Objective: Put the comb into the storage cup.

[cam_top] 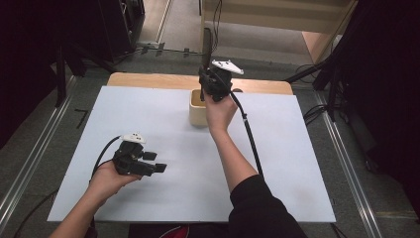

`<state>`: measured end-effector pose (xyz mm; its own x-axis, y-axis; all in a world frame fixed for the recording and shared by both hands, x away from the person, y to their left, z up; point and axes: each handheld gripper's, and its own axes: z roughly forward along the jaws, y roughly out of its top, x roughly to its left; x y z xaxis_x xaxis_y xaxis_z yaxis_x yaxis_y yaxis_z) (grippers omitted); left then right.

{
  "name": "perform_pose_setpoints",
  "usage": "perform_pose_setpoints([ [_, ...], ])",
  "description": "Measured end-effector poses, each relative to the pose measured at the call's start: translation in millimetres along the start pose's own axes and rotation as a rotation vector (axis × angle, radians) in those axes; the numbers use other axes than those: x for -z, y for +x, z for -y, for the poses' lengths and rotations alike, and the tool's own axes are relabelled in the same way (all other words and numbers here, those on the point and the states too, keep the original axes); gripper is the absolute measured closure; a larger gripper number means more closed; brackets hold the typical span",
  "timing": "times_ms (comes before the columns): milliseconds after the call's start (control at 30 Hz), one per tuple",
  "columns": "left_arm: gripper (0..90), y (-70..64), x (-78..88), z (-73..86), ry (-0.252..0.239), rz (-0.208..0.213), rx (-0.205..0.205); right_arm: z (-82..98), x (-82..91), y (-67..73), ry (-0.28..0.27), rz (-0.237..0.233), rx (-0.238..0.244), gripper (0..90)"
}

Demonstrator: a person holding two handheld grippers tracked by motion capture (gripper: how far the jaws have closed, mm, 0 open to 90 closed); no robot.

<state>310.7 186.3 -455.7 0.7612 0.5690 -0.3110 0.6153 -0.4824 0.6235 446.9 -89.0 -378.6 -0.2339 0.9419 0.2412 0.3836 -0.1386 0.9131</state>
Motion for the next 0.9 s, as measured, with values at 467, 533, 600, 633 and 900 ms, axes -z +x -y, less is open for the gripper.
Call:
perform_pose_setpoints([
  [467, 33.6, 0.7, -1.0, 0.5, 0.007, -0.003, -0.002, 12.3, -2.6, -2.5, 0.019, 0.012, 0.001, 70.1],
  [533, 33.6, 0.5, -1.3, 0.6, 0.008, -0.004, -0.002, 14.4, -2.3, -3.5, 0.012, 0.01, 0.0, 70.1],
  [600, 33.7, 0.7, -1.9, 0.8, 0.007, 0.0, 0.0, 14.8, -1.6, -3.8, 0.007, 0.006, -0.002, 70.0],
  [633, 33.7, 0.7, -2.1, 0.9, 0.007, -0.002, 0.001, 14.7, -1.6, -3.7, 0.006, 0.006, 0.0, 70.0],
  [900, 33.6, 0.6, -2.2, 1.1, 0.009, -0.001, 0.0, 16.1, -4.8, -4.7, -0.001, 0.015, 0.006, 70.1],
])
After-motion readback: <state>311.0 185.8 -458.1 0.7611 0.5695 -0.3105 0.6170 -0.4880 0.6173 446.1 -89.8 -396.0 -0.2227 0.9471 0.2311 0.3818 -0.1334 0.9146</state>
